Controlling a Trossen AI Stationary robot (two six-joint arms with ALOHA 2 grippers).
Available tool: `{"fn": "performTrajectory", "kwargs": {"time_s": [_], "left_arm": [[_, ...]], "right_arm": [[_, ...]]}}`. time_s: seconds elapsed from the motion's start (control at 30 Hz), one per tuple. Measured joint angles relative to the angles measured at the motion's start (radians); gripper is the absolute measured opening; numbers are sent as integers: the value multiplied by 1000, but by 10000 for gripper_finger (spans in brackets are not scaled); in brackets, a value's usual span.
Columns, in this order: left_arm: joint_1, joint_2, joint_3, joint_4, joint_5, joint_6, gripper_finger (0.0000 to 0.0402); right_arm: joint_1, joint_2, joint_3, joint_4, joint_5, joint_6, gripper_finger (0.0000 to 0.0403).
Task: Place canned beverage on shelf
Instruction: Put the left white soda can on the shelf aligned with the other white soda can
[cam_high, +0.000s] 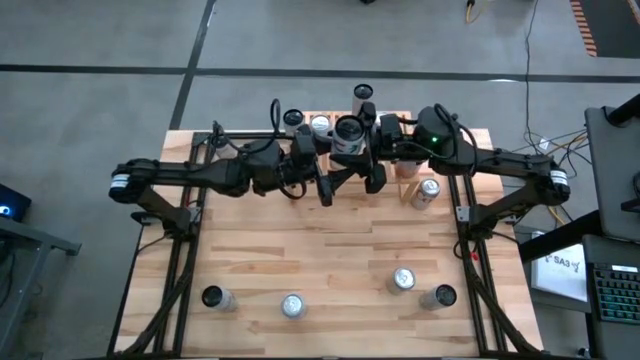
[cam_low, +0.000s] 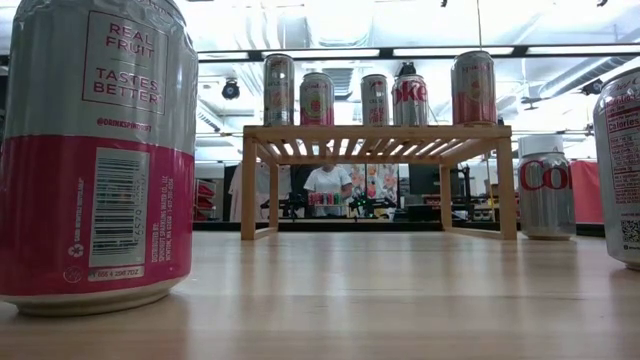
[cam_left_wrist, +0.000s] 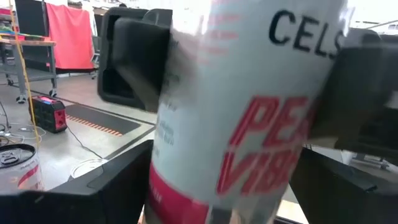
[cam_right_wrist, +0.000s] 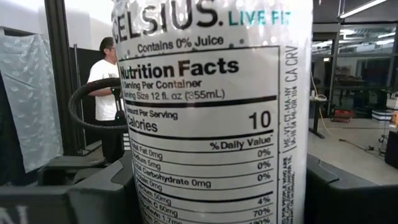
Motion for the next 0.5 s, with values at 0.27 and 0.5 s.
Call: {"fn": "performTrajectory", "kwargs": {"time_s": [0.27, 0.5], "left_arm": [[7, 1, 0, 2, 0, 0, 287], [10, 1, 0, 1, 3, -3, 236]], "right_arm": [[4, 2, 3, 0, 3, 0, 237], [4, 4, 4, -2, 7, 22, 245]]}}
